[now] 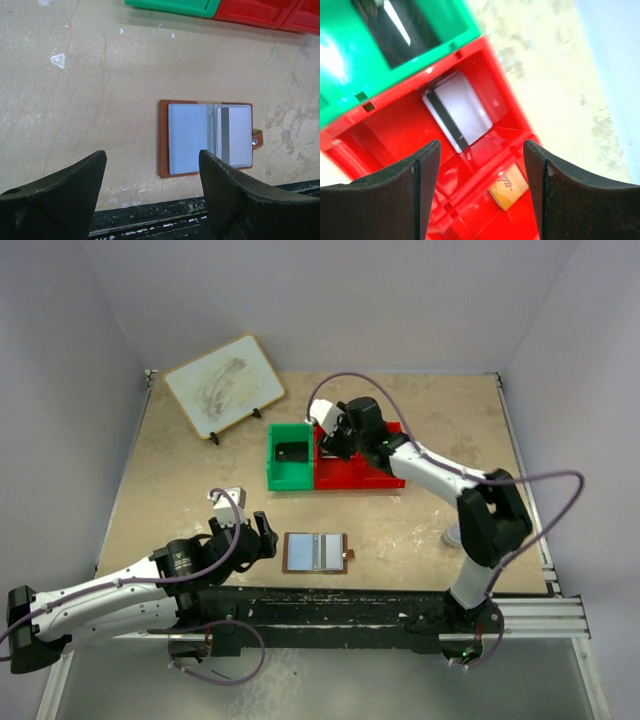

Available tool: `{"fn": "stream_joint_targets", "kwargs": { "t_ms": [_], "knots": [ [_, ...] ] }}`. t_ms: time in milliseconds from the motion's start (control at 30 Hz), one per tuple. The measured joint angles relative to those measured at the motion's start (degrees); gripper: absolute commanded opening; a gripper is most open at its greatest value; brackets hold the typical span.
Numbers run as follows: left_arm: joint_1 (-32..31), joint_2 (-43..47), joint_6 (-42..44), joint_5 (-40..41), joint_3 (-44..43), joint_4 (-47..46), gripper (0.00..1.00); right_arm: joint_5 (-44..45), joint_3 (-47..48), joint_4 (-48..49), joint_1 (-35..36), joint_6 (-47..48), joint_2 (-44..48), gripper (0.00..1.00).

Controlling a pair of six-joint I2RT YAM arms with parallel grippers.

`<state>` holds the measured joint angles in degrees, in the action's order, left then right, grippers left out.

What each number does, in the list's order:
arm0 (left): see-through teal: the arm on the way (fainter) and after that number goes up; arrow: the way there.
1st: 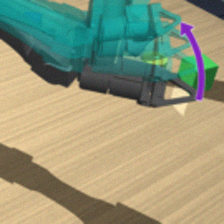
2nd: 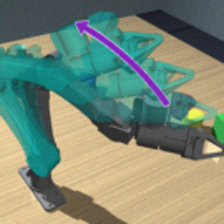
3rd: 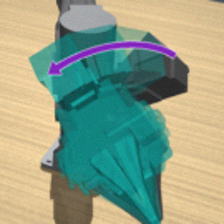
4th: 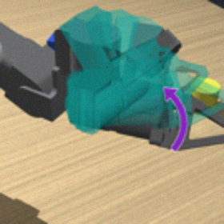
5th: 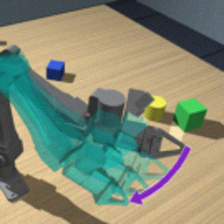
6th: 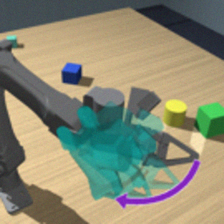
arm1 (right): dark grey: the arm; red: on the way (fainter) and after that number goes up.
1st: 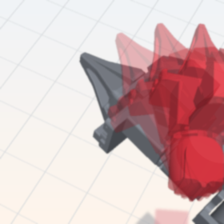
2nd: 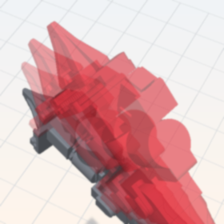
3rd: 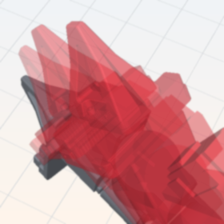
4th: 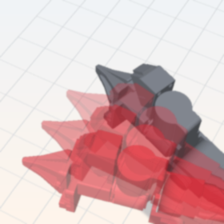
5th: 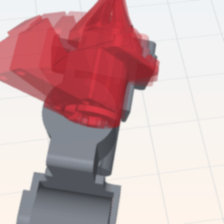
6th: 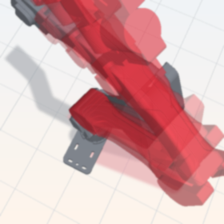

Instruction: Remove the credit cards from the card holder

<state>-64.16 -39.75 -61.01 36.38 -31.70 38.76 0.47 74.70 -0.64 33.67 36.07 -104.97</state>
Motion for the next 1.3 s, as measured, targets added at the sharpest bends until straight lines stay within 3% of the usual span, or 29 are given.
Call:
{"fn": "stream_joint_targets", "kwargs": {
  "t_ms": [200,333,500,600,667,767,933,1133,1300],
  "knots": [
    [0.0,-1.49,0.04,-0.07,0.0,-0.61,0.73,0.07,-11.21,10.47,0.02,-18.32,19.78,0.64],
    [0.02,-4.79,0.61,-0.35,0.04,-3.5,0.75,-0.24,-22.49,12.15,0.02,-39.1,33.0,0.63],
    [0.04,-15.56,4.0,-1.38,-1.55,-8.31,0.75,-6.23,-38.66,13.86,0.26,-61.61,41.77,0.54],
    [2.19,-24.41,7.3,-2.45,-4.04,-11.39,0.74,-7.54,-50.31,15.3,4.87,-73.75,46.8,0.54],
    [7.65,-29.2,9.4,-5.01,-5.42,-13.55,0.73,-6.21,-54.27,15.17,11.65,-79.89,49.22,0.55],
    [14.12,-33.27,11.74,-7.82,-6.21,-16.57,0.73,-3.23,-55.43,16.28,22.91,-88.32,50.21,0.56],
    [14.82,-34.82,15.17,-13.09,-6.47,-21.86,0.73,1.9,-55.45,21.29,32.92,-98.73,44.17,0.59],
    [14.8,-38.36,16.41,-16.59,-7.19,-25.2,0.72,4.39,-55.95,24.68,36.11,-105.77,33.4,0.64],
    [14.8,-40.06,17.31,-19.21,-6.97,-27.26,0.68,5.6,-55.95,25.31,35.1,-109.09,30.84,0.64]
  ]
}}
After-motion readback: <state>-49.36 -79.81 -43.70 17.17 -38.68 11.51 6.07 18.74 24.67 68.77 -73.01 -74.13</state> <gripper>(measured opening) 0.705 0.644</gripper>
